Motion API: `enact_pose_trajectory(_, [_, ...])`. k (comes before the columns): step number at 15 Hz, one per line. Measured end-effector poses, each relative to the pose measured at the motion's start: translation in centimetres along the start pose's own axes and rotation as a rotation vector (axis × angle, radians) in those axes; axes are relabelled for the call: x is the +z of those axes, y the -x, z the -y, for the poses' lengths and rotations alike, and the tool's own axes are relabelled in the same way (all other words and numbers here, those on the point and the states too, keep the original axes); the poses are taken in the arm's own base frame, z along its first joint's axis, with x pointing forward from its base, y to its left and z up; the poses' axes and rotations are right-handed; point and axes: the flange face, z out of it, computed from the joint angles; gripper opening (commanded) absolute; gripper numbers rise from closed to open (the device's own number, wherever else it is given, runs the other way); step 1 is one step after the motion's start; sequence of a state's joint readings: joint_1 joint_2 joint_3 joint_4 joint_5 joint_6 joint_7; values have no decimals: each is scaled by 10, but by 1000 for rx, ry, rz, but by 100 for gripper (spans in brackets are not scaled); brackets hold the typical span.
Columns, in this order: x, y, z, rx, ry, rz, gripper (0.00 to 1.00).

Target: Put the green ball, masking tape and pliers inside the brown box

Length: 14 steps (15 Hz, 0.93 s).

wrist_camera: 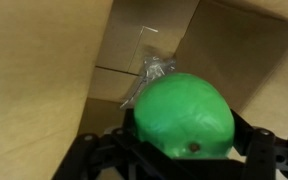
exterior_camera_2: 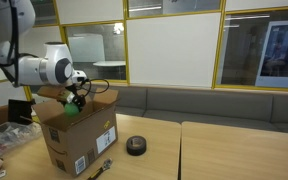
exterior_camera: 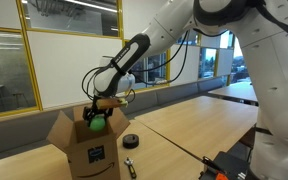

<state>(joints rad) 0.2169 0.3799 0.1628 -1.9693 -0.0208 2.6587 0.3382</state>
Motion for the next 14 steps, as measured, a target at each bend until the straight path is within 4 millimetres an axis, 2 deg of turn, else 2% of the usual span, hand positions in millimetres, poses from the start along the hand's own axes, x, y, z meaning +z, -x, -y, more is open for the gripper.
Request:
enact_pose_trajectory(1, [12, 3, 3, 1, -11, 20, 97])
enact_pose_trajectory(4, [47, 14, 6, 7, -36, 85, 100])
enact_pose_trajectory(7, [71, 20, 3, 4, -38, 125, 100])
enact_pose_trajectory(11, [77, 21, 1, 0, -34, 143, 100])
enact_pose_trajectory(14, [68, 16, -4, -3, -23, 135, 100])
